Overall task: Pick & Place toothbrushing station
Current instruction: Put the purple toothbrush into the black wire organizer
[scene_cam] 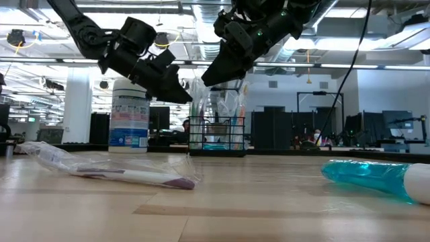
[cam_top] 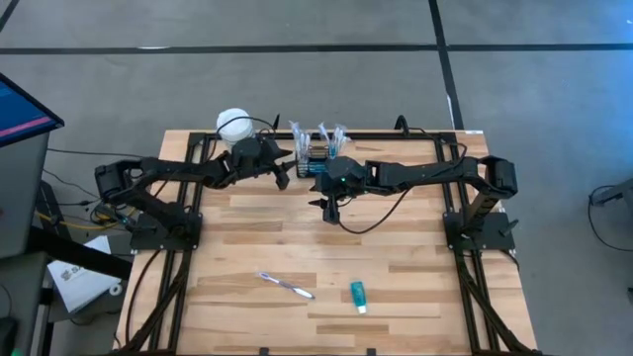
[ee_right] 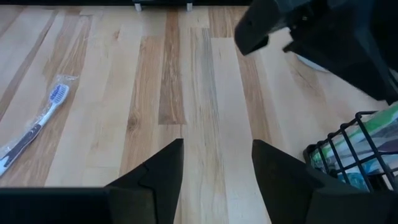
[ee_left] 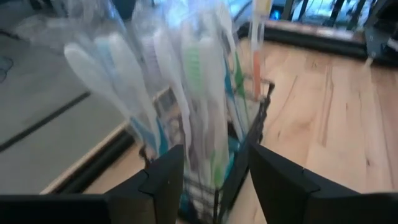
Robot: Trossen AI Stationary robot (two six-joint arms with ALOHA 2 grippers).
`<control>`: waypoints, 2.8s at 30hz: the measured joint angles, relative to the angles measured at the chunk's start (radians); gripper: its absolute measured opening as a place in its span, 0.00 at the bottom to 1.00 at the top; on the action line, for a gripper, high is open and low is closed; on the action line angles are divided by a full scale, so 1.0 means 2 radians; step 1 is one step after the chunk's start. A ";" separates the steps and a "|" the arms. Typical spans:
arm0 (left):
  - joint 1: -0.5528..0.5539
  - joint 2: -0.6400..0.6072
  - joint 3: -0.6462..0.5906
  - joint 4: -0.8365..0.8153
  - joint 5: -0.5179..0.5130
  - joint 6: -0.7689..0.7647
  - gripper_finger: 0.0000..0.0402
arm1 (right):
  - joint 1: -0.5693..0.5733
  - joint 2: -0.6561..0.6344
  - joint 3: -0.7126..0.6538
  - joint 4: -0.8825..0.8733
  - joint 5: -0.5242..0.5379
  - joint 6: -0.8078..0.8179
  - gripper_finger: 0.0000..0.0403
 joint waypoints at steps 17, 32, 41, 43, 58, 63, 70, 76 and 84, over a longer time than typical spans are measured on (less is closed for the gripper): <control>-0.060 -0.058 -0.002 -0.191 0.064 -0.004 0.43 | 0.000 0.000 0.000 -0.002 0.000 0.000 0.44; -0.195 -0.109 -0.110 -0.192 0.096 -0.063 0.42 | 0.000 0.000 0.000 -0.003 0.000 0.000 0.44; -0.280 -0.156 -0.164 -0.179 0.122 -0.116 0.41 | 0.001 0.000 0.000 0.002 0.000 0.013 0.45; -0.296 -0.159 -0.174 -0.166 0.122 -0.131 0.41 | 0.001 0.000 0.000 0.003 0.000 0.013 0.45; -0.378 -0.169 -0.208 -0.142 0.121 -0.226 0.41 | 0.003 0.000 0.000 0.004 0.000 0.013 0.44; -0.397 -0.169 -0.215 -0.131 0.106 -0.243 0.41 | 0.003 0.000 0.000 0.005 0.000 0.013 0.45; -0.430 -0.169 -0.217 -0.126 0.076 -0.244 0.45 | 0.003 0.000 0.000 0.005 0.000 0.013 0.45; -0.453 -0.167 -0.217 -0.126 0.037 -0.243 0.52 | 0.004 0.000 0.000 0.005 0.000 0.013 0.44; -0.476 -0.133 -0.217 -0.115 0.016 -0.244 0.55 | 0.004 0.000 0.000 0.005 0.000 0.013 0.45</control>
